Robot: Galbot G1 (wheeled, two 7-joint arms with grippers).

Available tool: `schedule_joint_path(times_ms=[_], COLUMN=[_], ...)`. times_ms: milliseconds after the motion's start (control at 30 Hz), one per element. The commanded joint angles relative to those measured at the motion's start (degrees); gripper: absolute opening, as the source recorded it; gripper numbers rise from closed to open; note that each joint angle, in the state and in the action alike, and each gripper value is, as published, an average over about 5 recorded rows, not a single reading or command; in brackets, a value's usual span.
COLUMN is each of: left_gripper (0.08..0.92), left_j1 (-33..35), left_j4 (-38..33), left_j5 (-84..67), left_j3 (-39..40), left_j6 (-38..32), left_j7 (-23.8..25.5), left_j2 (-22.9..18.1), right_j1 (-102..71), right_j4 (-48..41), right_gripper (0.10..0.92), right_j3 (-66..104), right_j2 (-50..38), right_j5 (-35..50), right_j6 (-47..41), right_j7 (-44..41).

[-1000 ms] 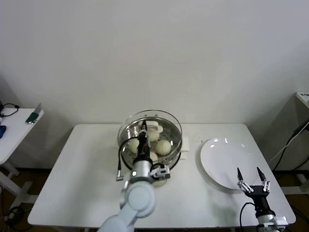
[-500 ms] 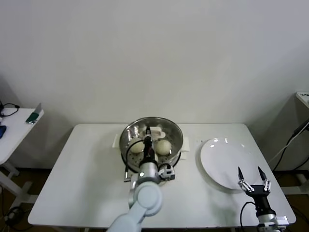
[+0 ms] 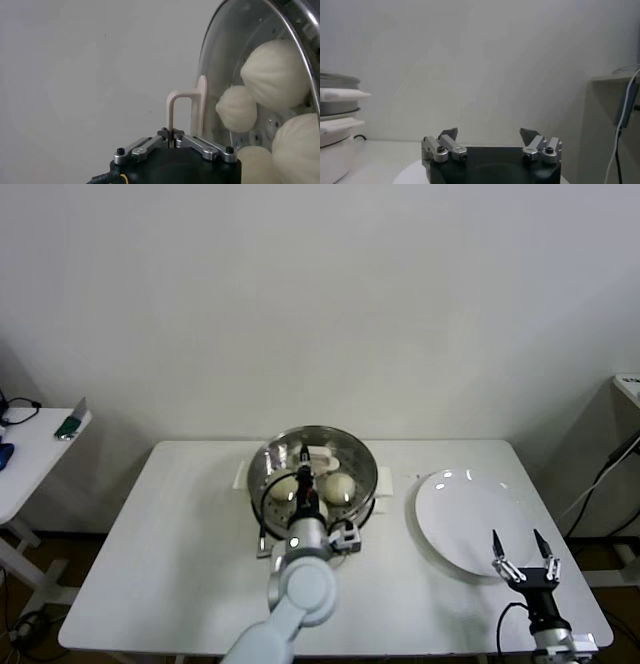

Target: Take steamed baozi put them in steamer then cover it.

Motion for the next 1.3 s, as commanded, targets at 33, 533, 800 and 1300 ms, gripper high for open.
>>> schedule_joint_path(times_ms=[33, 533, 800, 1300], left_gripper=[0.132, 0.336, 0.570, 0.822], left_j1=[-0.2, 0.1, 1.8, 17.1], left_j4=[0.6, -0.4, -8.5, -25.5], left_j5=[0.1, -1.4, -6.1, -46.2], left_j3=[-0.1, 0.2, 0.3, -17.5], left_j6=[2.8, 2.8, 2.8, -15.5], left_j7=[0.0, 0.3, 2.3, -20.5], left_j2=[-0.4, 0.2, 4.1, 10.8], right_j1=[0.1, 0.1, 0.7, 1.2], right_j4=[-0.1, 0.3, 0.3, 4.0], right_gripper=[0.823, 0.823, 0.823, 0.823], right_j3=[0.0, -0.3, -1.5, -3.6], right_j2=[0.0, 0.0, 0.4, 1.1], right_j5=[-0.1, -0.2, 0.3, -1.7], right_j6=[0.2, -0.9, -2.0, -1.7], right_j7=[-0.1, -1.1, -0.4, 2.9])
